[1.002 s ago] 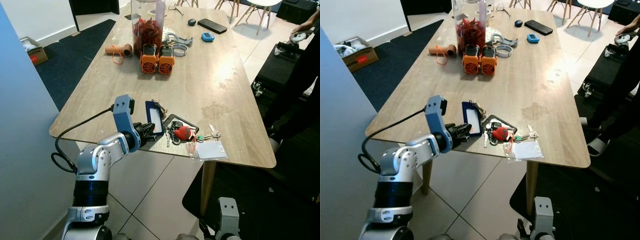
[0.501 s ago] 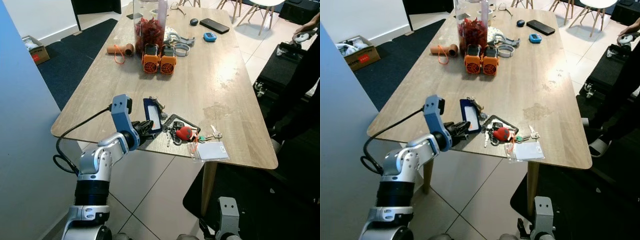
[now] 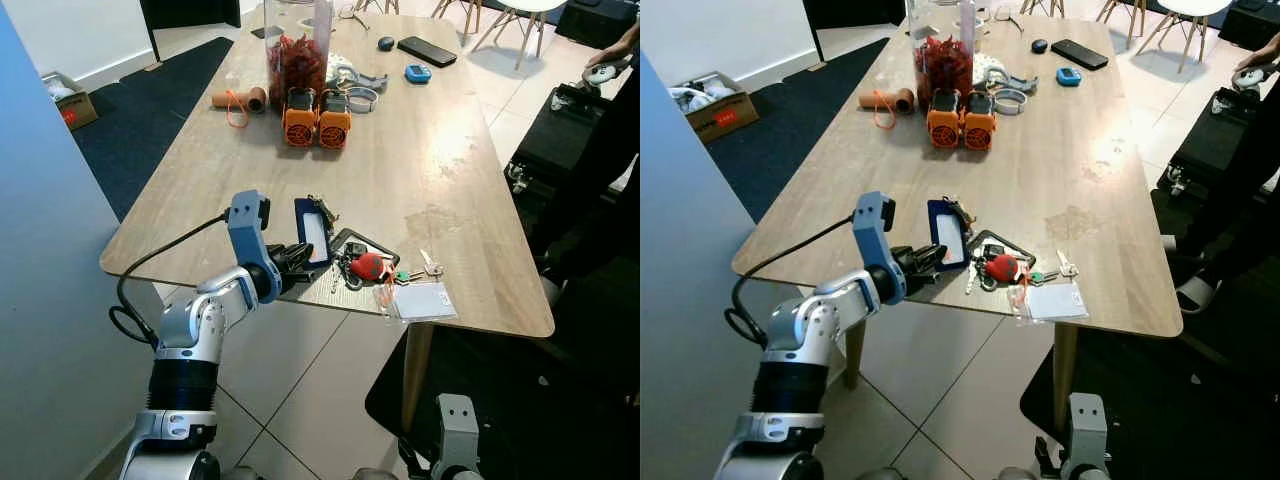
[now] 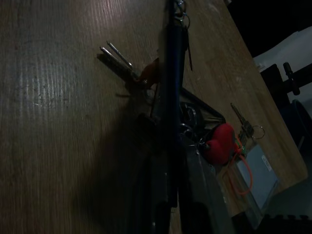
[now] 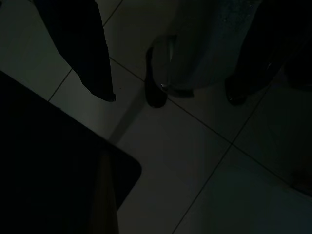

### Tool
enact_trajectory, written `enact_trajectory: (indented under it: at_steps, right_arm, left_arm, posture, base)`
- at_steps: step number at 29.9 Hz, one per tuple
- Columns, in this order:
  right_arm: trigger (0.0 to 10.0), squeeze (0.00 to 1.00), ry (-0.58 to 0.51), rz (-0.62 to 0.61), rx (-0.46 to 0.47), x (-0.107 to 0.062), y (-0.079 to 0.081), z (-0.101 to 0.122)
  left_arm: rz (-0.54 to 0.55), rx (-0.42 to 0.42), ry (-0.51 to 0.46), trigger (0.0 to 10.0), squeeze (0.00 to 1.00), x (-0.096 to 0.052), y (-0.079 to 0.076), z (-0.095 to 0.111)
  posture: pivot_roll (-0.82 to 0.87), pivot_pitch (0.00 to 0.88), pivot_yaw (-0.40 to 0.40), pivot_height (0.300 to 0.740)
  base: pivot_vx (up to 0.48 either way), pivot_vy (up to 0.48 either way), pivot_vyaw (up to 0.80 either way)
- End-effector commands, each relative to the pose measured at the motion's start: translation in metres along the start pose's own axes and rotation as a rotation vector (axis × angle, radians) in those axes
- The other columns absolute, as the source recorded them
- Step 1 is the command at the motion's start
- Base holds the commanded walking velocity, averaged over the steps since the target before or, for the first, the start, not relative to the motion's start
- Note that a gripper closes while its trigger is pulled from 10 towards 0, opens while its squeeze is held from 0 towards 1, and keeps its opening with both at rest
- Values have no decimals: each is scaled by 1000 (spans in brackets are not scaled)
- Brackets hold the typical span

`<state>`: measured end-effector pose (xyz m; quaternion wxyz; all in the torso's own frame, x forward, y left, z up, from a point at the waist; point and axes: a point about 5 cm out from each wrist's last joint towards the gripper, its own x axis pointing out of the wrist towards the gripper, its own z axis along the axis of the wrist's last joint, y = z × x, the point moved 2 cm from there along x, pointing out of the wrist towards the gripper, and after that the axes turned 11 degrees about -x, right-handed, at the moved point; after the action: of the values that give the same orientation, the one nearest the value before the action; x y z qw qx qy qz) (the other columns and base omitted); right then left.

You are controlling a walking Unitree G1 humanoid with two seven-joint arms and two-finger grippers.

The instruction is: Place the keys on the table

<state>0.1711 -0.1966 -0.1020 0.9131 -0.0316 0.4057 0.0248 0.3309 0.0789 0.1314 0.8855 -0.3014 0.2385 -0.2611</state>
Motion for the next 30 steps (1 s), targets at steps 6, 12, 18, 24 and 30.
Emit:
enact_trajectory:
  at_steps: [6,12,18,24,30]
  right_arm:
    - [10000,0,18,-5,11,-1,0,-5]
    - [10000,0,20,-6,11,-2,0,-6]
    - [10000,0,20,-6,12,-2,0,-6]
    - [10000,0,19,-6,11,-2,-1,-6]
    - [10000,0,20,-7,10,-2,-1,-6]
  left_arm:
    - [12,12,11,10000,600,-1,6,3]
    - [17,14,18,10000,0,-3,10,4]
    - [35,30,12,10000,1000,-4,17,8]
    - [57,63,-8,10000,0,-7,24,16]
    - [87,112,-58,10000,0,-14,39,38]
  posture:
    - [33,66,-29,740]
    - [32,67,-29,740]
    - [31,68,-30,740]
    - [30,70,-32,740]
    - [29,69,-32,740]
  base:
    - [0,0,0]
    - [0,0,0]
    - [0,0,0]
    - [0,0,0]
    - [0,0,0]
